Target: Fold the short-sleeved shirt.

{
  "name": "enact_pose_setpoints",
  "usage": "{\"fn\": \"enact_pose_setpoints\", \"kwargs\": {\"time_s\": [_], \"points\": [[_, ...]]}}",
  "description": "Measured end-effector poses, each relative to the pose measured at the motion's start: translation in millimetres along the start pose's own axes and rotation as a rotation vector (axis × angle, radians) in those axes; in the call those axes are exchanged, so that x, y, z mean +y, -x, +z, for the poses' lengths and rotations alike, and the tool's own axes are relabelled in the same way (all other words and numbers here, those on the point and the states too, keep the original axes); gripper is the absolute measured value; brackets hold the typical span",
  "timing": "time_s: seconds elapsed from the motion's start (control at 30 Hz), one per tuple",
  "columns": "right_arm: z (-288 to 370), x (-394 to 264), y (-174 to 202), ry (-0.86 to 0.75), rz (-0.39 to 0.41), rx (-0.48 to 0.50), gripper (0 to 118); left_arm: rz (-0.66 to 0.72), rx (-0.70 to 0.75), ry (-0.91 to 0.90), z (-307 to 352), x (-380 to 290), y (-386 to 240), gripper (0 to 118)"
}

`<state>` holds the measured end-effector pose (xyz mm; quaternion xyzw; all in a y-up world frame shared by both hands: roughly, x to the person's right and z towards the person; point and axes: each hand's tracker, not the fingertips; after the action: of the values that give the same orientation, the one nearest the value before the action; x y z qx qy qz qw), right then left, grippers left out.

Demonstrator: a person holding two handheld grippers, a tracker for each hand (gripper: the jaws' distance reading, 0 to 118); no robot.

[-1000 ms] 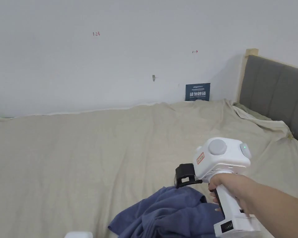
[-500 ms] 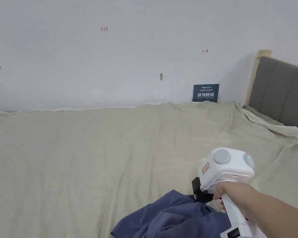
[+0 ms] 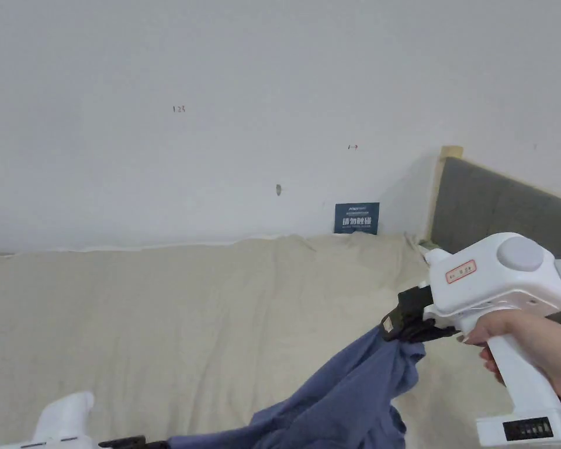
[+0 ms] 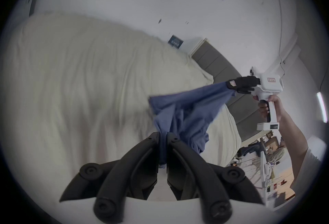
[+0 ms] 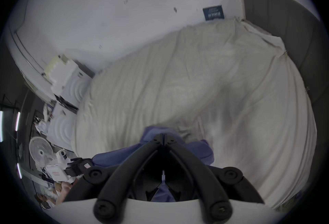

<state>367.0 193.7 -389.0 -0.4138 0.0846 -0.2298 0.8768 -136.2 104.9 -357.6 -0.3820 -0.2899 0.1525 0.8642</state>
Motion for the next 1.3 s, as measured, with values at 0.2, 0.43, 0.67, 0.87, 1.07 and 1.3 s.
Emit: {"fn": "enact_pose_setpoints", "kwargs": {"time_s": [0.2, 0.43, 0.67, 0.87, 1.07, 1.3], "points": [[128, 33, 43, -0.171, 0.068, -0.108, 0, -0.131, 0.041, -0.197, 88, 99, -51, 8], [235, 51, 98, -0.381, 0.058, -0.160, 0, -0.182, 0.063, -0.348, 165, 173, -106, 8], [260, 92, 127, -0.453, 0.095, -0.178, 0, -0.176, 0.119, -0.474, 202, 251, -120, 8], [237, 144, 136, -0.528, 0.078, -0.223, 0, -0.216, 0.202, -0.541, 187, 308, -100, 8], [199, 157, 143, -0.540, 0.082, -0.189, 0, -0.190, 0.213, -0.559, 160, 331, -87, 8], [136, 154, 130, -0.457, 0.127, -0.209, 0, -0.152, 0.250, -0.604, 133, 312, -52, 8]]}}
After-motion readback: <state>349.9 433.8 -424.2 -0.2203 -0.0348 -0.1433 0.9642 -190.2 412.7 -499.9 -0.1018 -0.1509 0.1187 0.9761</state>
